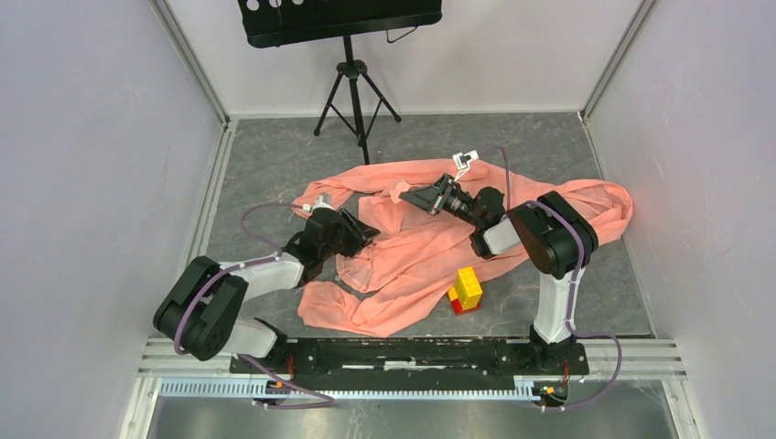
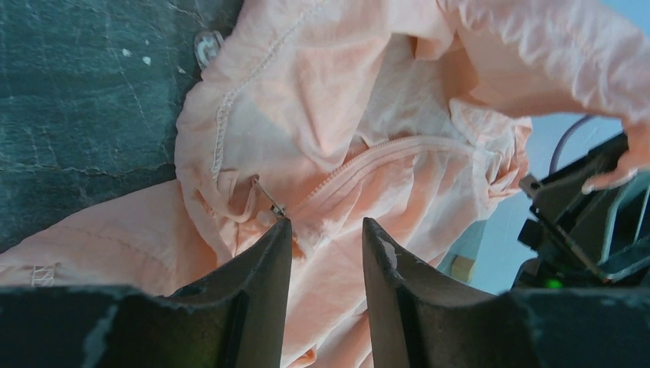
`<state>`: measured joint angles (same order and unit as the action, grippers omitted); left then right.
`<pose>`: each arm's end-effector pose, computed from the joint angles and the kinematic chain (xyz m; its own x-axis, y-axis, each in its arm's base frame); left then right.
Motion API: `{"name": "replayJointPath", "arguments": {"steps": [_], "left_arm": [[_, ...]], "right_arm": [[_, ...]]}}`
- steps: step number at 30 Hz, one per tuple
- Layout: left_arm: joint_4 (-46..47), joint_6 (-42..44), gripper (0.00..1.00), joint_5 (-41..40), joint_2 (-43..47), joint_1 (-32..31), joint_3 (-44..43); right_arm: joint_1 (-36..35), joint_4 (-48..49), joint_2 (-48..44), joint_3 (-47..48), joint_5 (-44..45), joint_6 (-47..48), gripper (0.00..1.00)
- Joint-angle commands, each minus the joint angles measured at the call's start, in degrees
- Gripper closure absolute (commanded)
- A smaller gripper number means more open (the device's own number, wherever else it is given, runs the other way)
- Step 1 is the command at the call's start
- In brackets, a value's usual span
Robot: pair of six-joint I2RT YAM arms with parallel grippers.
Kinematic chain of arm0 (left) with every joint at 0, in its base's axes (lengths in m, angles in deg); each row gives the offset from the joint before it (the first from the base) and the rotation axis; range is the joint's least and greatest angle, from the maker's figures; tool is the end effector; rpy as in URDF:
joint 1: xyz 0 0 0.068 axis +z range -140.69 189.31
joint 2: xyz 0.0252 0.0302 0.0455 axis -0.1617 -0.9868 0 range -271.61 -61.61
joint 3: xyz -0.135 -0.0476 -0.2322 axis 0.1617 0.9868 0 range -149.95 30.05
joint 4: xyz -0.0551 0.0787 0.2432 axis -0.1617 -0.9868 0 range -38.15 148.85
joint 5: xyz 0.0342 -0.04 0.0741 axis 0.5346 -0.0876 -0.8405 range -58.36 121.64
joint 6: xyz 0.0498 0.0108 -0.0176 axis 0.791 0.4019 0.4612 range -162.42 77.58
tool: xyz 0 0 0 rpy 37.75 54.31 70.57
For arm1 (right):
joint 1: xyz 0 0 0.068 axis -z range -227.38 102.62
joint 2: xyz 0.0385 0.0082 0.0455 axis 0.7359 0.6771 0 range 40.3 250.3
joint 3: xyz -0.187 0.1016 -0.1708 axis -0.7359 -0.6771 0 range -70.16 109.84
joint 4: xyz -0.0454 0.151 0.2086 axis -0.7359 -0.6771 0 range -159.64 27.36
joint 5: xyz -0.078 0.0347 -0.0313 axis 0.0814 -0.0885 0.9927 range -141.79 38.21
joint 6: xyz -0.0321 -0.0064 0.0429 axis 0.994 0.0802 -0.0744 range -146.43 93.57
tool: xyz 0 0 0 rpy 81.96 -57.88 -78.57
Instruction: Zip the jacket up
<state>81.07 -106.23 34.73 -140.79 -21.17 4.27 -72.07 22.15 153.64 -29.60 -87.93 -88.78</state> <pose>0.2217 -0.1328 0.1551 -0.6871 -0.6353 -0.3525 -0.1595 0.6052 -0.7799 0.3138 0.1674 0.1610 -0.6753 0.4769 -0.5625 -0.5671 0.1518 0.8095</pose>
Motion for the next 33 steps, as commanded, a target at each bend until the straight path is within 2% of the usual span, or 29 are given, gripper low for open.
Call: {"name": "replayJointPath", "arguments": {"steps": [1, 8, 13, 21, 25, 29, 33], "left_arm": [[-8.0, -8.28, 0.56, -0.55, -2.1, 0.93, -4.42], [-11.85, -10.17, 0.56, 0.63, -4.29, 1.03, -6.77], [-11.21, -10.85, 0.56, 0.86, -6.39, 1.01, -7.26], [-10.05, -8.38, 0.69, -2.16, -8.42, 1.04, -8.35], [-7.88, -8.09, 0.72, -0.8, -9.98, 1.04, -8.5], [-8.4, -2.85, 0.82, -2.68, -9.32, 0.97, -9.66], [-6.59, 11.8, 0.94, -4.55, -6.61, -1.52, -11.65]], "right_arm": [[-0.03, 14.29, 0.56, 0.15, -1.04, -0.3, 1.0], [-0.04, 14.66, 0.65, 0.14, -1.07, -0.58, 1.0], [-0.12, 15.05, 0.83, 0.18, -1.14, -0.88, 1.0], [-0.05, 15.3, 1.07, 0.2, -1.04, -1.03, 1.0], [-0.09, 16.08, 1.51, 0.4, -1.13, -1.81, 1.0], [-0.03, 16.46, 1.6, 0.4, -1.23, -2.08, 1.0], [-0.12, 16.35, 1.62, 0.49, -1.26, -2.08, 1.0]]}}
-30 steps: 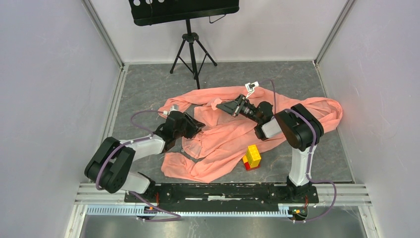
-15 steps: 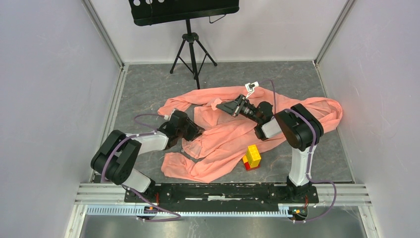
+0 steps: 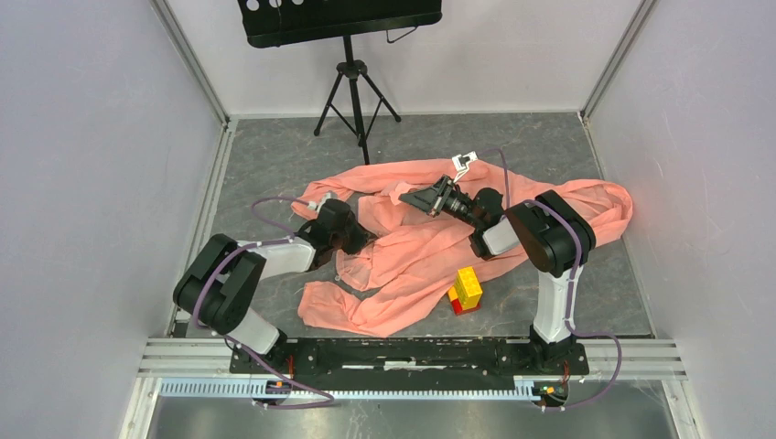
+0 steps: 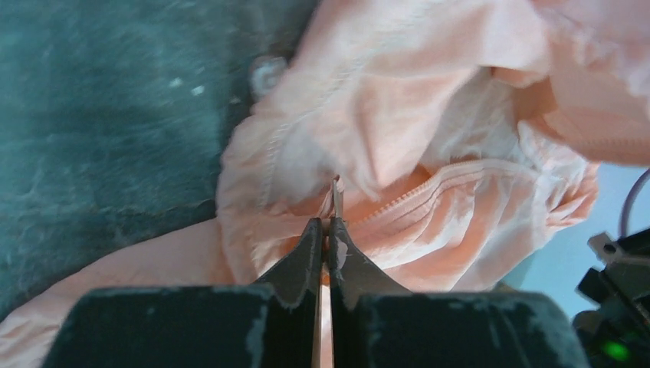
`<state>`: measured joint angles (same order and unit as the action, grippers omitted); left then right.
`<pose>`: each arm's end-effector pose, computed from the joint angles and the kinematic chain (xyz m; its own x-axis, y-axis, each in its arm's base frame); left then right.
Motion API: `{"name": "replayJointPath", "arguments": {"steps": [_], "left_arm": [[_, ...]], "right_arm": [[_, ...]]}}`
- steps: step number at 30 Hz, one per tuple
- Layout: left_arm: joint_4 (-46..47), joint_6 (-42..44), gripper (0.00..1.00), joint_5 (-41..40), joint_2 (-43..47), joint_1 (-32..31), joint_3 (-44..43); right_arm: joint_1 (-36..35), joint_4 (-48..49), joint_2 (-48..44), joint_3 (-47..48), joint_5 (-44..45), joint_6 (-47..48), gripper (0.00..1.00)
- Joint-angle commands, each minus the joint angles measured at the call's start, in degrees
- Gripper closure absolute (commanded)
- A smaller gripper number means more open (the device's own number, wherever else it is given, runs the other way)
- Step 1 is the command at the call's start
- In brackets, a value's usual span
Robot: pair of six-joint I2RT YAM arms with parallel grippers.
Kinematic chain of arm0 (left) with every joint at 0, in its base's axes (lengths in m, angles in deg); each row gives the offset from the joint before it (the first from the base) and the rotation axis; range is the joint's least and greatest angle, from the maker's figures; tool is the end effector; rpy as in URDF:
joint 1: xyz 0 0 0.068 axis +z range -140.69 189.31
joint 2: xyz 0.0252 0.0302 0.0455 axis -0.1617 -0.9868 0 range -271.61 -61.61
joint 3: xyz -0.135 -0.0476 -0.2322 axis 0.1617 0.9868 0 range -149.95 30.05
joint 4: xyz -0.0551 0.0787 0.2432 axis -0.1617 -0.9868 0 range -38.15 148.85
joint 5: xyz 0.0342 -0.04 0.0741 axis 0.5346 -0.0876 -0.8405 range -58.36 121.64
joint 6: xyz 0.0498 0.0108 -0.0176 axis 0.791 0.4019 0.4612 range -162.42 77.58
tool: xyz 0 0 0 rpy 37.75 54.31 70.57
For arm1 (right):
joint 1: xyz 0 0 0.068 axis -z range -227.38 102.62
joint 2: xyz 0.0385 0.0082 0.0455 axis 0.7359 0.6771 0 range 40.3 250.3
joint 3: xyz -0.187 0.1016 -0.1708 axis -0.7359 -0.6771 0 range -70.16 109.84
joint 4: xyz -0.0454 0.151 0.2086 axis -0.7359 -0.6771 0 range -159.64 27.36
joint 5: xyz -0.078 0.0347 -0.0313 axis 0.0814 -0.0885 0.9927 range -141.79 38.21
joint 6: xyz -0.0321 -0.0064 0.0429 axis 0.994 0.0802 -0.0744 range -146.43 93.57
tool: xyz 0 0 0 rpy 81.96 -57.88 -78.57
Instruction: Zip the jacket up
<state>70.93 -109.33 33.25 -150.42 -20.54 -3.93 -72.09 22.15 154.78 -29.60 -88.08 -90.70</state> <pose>0.2468 -0.1429 0.1373 -0.7050 -0.6556 -0.2704 -0.3396 0.6468 -0.6828 0.3144 0.1679 0.1543 -0.7048 0.4751 -0.5268 -0.5297 0.1415 0.8363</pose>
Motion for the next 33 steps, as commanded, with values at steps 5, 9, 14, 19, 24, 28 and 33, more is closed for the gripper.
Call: {"name": "replayJointPath", "arguments": {"steps": [5, 9, 14, 19, 24, 28, 33], "left_arm": [[9.6, 32.04, 0.98, -6.79, 9.08, -11.07, 0.69], [12.3, 34.88, 0.98, -9.11, 12.44, -16.61, 7.18], [4.95, 37.6, 0.92, -19.67, 14.69, -26.27, 8.68], [5.37, 41.19, 0.82, -24.34, 16.2, -33.73, 10.6], [8.7, 40.66, 0.54, -21.29, 24.32, -34.42, 15.01], [3.11, 32.87, 0.42, -25.17, 30.83, -34.17, 15.33], [-9.29, 9.97, 0.45, -24.56, 33.25, -28.5, 11.69]], "right_arm": [[-0.03, 15.54, 0.23, 0.58, -1.34, 0.3, 1.0], [0.38, 14.01, -0.97, 0.49, -1.42, 1.6, 1.0], [0.56, 11.46, -2.1, 0.05, -1.35, 3.66, 1.0], [0.85, 12.41, -1.71, 0.05, -1.59, 2.9, 1.0], [0.81, 11.63, -2.06, -0.04, -1.77, 3.66, 1.0], [0.81, 11.61, -2.07, -0.04, -1.85, 3.62, 1.0], [0.82, 12.04, -1.8, 0.05, -1.85, 3.24, 1.0]]}}
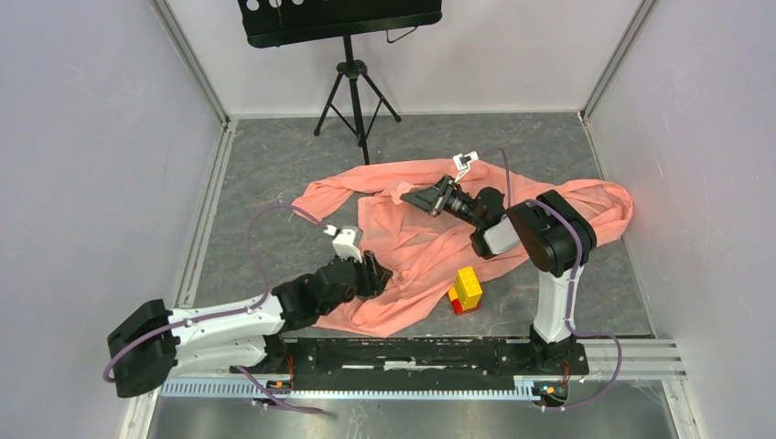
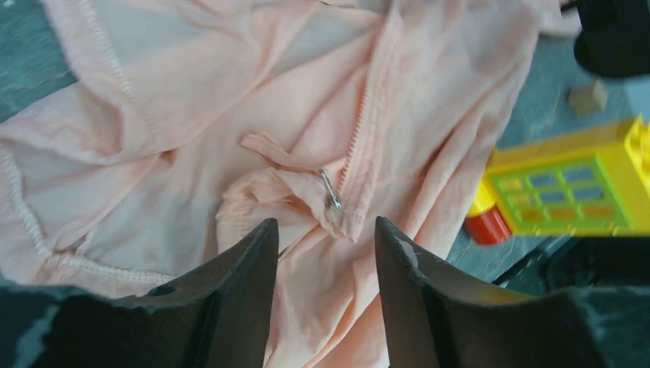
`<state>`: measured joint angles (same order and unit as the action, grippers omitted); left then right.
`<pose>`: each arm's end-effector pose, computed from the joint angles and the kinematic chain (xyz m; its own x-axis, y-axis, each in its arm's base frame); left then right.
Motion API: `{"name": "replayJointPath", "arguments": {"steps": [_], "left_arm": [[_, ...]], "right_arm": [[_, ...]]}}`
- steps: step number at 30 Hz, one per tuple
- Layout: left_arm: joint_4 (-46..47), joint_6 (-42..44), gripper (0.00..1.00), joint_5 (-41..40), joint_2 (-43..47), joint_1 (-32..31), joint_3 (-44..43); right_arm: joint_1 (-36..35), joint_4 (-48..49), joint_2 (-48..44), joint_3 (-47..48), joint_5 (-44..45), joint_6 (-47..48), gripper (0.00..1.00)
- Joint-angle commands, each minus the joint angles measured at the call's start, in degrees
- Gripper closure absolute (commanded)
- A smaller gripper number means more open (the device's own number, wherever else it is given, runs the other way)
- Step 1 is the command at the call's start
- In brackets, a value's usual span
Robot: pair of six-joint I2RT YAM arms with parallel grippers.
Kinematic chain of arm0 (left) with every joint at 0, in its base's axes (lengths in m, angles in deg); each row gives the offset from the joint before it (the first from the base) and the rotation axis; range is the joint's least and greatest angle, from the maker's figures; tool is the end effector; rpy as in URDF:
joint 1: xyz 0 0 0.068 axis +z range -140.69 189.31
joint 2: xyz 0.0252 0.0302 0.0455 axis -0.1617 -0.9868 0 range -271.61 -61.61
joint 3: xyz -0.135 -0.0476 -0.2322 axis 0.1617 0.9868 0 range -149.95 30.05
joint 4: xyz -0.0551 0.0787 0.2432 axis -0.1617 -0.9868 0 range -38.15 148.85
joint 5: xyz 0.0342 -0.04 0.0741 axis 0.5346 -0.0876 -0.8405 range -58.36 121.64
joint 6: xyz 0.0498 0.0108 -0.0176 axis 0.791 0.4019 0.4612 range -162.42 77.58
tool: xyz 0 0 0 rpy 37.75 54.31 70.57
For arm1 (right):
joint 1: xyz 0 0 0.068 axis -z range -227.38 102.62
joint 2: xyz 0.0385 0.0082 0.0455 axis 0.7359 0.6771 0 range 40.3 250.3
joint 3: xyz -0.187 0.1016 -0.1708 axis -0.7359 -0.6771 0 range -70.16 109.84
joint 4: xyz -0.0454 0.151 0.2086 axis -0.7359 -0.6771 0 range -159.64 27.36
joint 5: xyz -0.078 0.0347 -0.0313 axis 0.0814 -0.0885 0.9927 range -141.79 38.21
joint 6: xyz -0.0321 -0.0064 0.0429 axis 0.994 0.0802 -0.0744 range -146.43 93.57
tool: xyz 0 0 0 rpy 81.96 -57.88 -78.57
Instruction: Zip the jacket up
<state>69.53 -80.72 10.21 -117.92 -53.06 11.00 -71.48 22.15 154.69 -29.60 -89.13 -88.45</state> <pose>0.1046 -0.1718 0.1847 -0.5801 -0.1358 -0.8031 0.3995 0.8118 -0.4259 0.3156 0.1648 0.1548 -0.6853 0.4627 -0.5624 -0.5605 0.1579 0.8130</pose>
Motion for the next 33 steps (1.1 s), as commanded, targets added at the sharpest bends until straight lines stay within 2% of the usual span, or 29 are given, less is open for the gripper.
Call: {"name": "replayJointPath", "arguments": {"steps": [1, 3, 10, 15, 18, 28, 33], "left_arm": [[-7.13, -20.78, 0.5, 1.54, -0.29, 5.32, -3.63], [-5.85, -21.85, 0.57, 4.93, -2.8, 5.77, -5.0], [-1.94, -26.62, 0.65, 12.28, -11.0, 5.77, -6.21], [-1.42, -28.63, 0.67, 12.4, -12.71, 5.77, -5.28], [2.0, -29.19, 0.72, 13.36, -13.65, 5.77, -4.8], [-1.09, -30.71, 0.7, 11.94, -14.23, 5.77, -5.15], [1.11, -30.89, 0.71, 12.69, -15.25, 5.81, -5.21]], "right_arm": [[0.16, 12.06, -1.7, 0.0, -0.82, 0.95, 1.0], [0.1, 12.12, -1.7, -0.04, -0.85, 0.91, 1.0], [0.11, 12.32, -1.71, -0.21, -0.8, 0.94, 1.0], [0.11, 12.85, -1.8, -0.3, -0.8, 0.66, 1.0], [0.15, 13.2, -1.71, -0.39, -0.87, 0.4, 1.0], [0.16, 13.55, -1.55, -0.34, -0.81, 0.04, 1.0], [0.17, 13.64, -1.36, -0.2, -0.85, -0.12, 1.0]]}}
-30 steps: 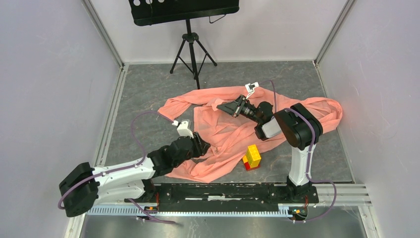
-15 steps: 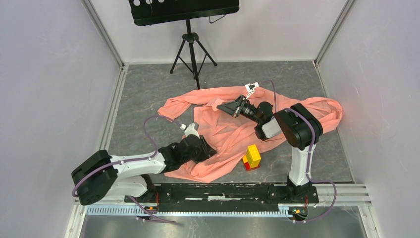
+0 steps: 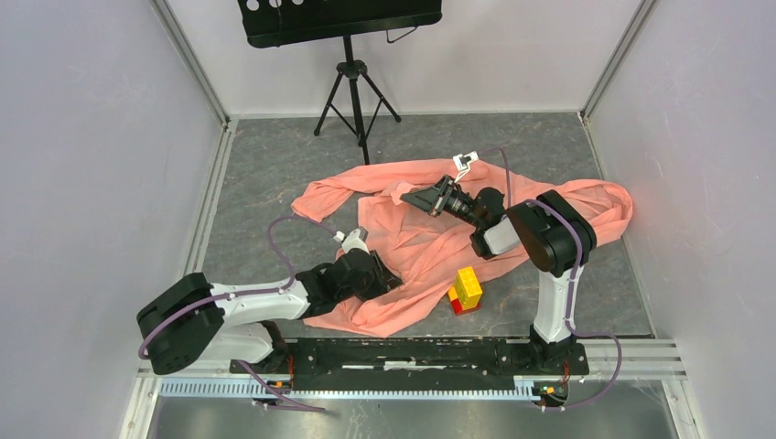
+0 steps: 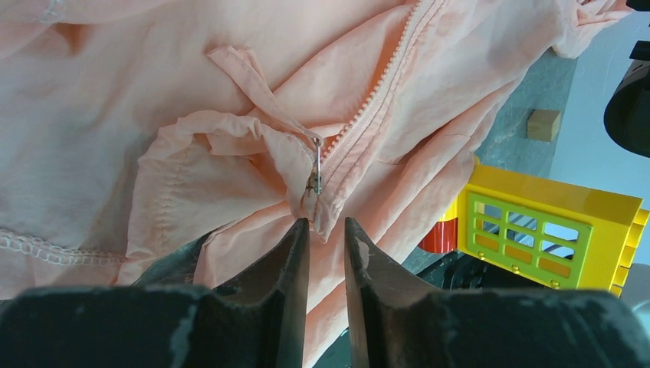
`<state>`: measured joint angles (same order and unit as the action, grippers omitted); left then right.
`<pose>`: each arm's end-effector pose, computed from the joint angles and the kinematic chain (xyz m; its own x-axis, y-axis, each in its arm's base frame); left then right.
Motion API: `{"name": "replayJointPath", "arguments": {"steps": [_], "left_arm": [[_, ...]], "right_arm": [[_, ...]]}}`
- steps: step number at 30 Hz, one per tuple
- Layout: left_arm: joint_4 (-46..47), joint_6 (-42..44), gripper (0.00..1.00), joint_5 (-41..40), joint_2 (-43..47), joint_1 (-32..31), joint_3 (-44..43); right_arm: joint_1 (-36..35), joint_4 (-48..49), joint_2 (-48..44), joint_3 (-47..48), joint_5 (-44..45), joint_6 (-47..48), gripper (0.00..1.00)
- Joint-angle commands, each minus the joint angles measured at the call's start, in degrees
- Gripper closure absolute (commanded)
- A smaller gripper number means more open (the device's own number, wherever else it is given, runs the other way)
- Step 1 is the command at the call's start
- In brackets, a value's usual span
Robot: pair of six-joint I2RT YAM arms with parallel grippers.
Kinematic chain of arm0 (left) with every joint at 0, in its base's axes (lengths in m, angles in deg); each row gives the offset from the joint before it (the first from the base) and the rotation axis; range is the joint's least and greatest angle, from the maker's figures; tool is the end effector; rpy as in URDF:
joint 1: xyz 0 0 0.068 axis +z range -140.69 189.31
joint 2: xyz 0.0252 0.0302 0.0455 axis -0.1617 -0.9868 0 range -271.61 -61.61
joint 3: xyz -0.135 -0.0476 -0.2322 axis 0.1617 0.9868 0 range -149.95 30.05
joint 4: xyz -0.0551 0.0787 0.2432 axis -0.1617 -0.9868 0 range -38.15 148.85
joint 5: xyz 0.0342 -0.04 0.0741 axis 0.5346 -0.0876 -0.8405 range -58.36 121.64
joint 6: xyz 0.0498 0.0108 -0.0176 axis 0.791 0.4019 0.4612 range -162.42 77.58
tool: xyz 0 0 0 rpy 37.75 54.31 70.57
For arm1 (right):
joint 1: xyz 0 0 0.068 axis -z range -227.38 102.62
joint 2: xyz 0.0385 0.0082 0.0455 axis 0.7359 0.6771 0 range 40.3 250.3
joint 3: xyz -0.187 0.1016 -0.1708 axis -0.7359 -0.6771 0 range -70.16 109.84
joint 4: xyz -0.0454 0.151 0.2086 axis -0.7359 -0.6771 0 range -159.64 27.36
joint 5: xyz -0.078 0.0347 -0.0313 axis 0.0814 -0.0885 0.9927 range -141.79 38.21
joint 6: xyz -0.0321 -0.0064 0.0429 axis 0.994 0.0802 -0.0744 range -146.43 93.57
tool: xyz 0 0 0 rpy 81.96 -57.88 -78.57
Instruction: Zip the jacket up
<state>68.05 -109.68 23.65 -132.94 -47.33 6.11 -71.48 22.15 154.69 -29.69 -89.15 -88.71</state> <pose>0.1313 -0.1906 0.1564 -0.8388 -0.3868 -0.3830 -0.0172 0.7221 -0.6915 0.3153 0.1647 0.1544 -0.6888 0.4628 -0.5580 -0.5563 0.1562 0.8162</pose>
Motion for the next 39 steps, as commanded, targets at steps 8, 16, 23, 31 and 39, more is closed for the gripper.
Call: {"name": "replayJointPath", "arguments": {"steps": [8, 16, 23, 31, 39], "left_arm": [[2.5, -2.34, 0.74, -0.3, -1.98, 0.04, -1.08], [4.96, -2.43, 0.74, 0.14, -4.29, 0.04, -1.1], [6.1, -1.97, 0.76, 0.12, -5.28, 0.04, -2.33], [10.77, 1.55, 0.66, -0.79, -8.76, 0.65, -4.11], [9.54, 3.25, 0.64, -0.04, -12.36, 0.95, -7.27]], "right_arm": [[0.14, 13.82, -1.28, -0.19, -0.8, 0.03, 1.0], [0.07, 14.17, -1.18, -0.12, -0.82, -0.3, 1.0], [0.15, 14.46, -1.01, -0.09, -0.78, -0.58, 1.0], [0.14, 14.87, -0.92, -0.13, -0.87, -0.84, 1.0], [0.11, 15.2, -0.92, -0.13, -0.96, -1.15, 1.0]]}}
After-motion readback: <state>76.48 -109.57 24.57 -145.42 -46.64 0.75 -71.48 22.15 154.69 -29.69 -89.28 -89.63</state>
